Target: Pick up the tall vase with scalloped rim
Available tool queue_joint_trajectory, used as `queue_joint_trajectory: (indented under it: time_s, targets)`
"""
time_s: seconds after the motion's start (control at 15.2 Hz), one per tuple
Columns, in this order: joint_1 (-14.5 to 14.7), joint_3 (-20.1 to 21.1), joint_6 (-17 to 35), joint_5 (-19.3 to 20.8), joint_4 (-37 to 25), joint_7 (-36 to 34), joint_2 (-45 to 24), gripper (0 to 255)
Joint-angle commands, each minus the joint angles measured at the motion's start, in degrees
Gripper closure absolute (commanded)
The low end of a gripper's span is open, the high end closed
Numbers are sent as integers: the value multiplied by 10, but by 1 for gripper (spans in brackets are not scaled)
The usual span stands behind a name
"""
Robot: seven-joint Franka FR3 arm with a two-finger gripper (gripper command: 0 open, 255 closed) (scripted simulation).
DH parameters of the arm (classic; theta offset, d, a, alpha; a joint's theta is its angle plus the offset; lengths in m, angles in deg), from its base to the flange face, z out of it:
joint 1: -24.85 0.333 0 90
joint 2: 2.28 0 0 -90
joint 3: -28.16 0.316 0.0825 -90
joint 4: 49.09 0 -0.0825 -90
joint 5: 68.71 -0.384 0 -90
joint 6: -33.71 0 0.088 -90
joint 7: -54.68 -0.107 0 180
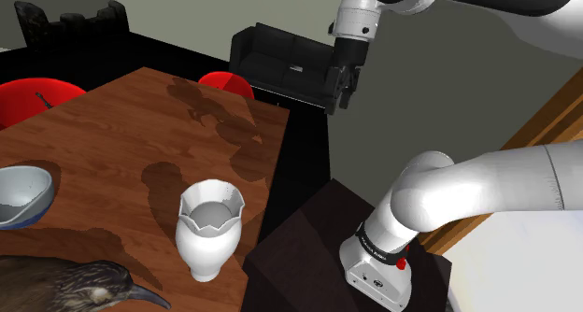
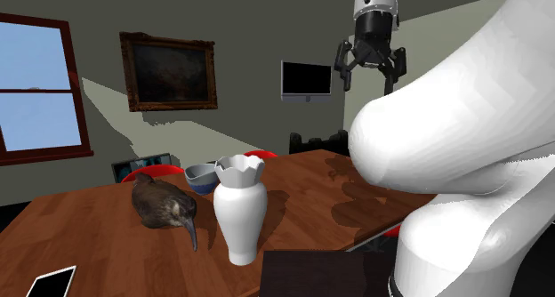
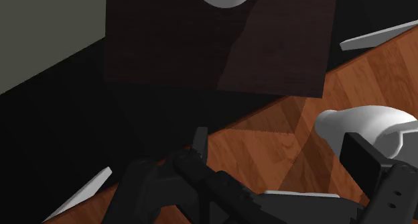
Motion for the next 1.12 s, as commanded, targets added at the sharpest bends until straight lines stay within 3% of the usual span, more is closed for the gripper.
queue_joint_trajectory:
  time_s: [0.0, 0.59, 1.06]
  targets:
    - [0, 0, 0, 0, 0, 0, 0, 0]
    - [37, 88, 185, -117, 136, -99, 37, 0]
    - [78, 178, 364, -215, 191, -166, -10, 0]
